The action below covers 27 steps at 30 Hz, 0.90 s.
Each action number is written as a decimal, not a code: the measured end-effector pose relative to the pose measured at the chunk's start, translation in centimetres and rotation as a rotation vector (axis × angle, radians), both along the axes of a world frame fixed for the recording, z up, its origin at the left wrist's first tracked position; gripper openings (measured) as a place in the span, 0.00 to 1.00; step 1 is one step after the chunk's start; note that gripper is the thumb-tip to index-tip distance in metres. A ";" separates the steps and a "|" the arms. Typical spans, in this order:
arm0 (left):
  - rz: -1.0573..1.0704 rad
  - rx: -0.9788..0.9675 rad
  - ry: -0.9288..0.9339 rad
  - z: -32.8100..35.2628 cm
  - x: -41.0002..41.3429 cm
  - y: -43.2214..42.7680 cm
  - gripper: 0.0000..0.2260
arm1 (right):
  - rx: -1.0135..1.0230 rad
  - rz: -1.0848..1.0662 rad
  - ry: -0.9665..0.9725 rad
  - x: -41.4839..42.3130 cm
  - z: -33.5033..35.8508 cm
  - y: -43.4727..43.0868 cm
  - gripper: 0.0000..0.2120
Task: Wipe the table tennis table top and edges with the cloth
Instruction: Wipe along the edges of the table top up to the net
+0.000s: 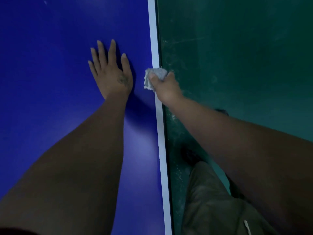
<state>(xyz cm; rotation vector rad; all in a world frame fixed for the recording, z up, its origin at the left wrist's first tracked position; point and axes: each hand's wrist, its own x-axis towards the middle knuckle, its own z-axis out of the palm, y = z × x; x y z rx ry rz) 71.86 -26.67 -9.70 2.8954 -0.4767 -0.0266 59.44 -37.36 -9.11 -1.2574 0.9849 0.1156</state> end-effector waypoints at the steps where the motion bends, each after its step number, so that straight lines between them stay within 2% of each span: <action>1: 0.007 -0.001 -0.001 0.1 0.1 -0.1 0.28 | 0.017 -0.029 -0.022 0.1 0.2 0.3 0.22; 3: 0.019 -0.006 0.000 0.1 0.2 0.0 0.28 | -0.016 -0.068 -0.059 -1.3 0.7 2.2 0.17; 5: 0.025 -0.005 -0.009 0.0 0.1 0.0 0.27 | -0.047 -0.069 -0.089 -4.0 0.7 4.3 0.08; 7: 0.030 -0.010 -0.013 -0.2 0.1 0.0 0.27 | 0.044 -0.065 -0.127 -6.6 0.7 5.8 0.04; 10: 0.036 -0.009 -0.029 -0.3 0.3 0.0 0.26 | 0.081 0.003 -0.006 -7.5 1.1 6.6 0.09; 11: 0.032 -0.008 -0.031 -0.4 0.3 0.1 0.26 | 0.071 0.017 0.022 -6.9 1.3 6.1 0.08; 12: 0.025 -0.010 -0.033 -0.6 0.3 0.1 0.25 | 0.054 0.043 0.013 -6.0 1.2 5.0 0.03; 15: 0.014 -0.010 -0.053 -0.9 0.4 0.2 0.25 | -0.003 0.164 -0.133 -0.6 0.9 -0.1 0.15; 17: 0.007 -0.016 -0.060 -0.9 0.4 0.2 0.24 | 0.042 0.146 -0.083 4.3 0.6 -3.9 0.06; 19: 0.005 -0.029 -0.060 -0.7 0.3 0.1 0.24 | 0.024 0.103 -0.002 9.1 -0.1 -7.0 0.20; 21: 0.007 -0.031 -0.059 -0.6 0.4 0.1 0.24 | 0.002 0.065 0.048 12.1 -0.2 -8.7 0.25; 25: 0.000 -0.037 -0.040 -0.5 0.3 0.0 0.24 | -0.013 -0.025 -0.096 10.1 -0.1 -7.4 0.10; 27: 0.003 -0.033 -0.035 -0.5 0.3 0.0 0.25 | -0.026 0.027 -0.096 6.4 -0.2 -4.8 0.08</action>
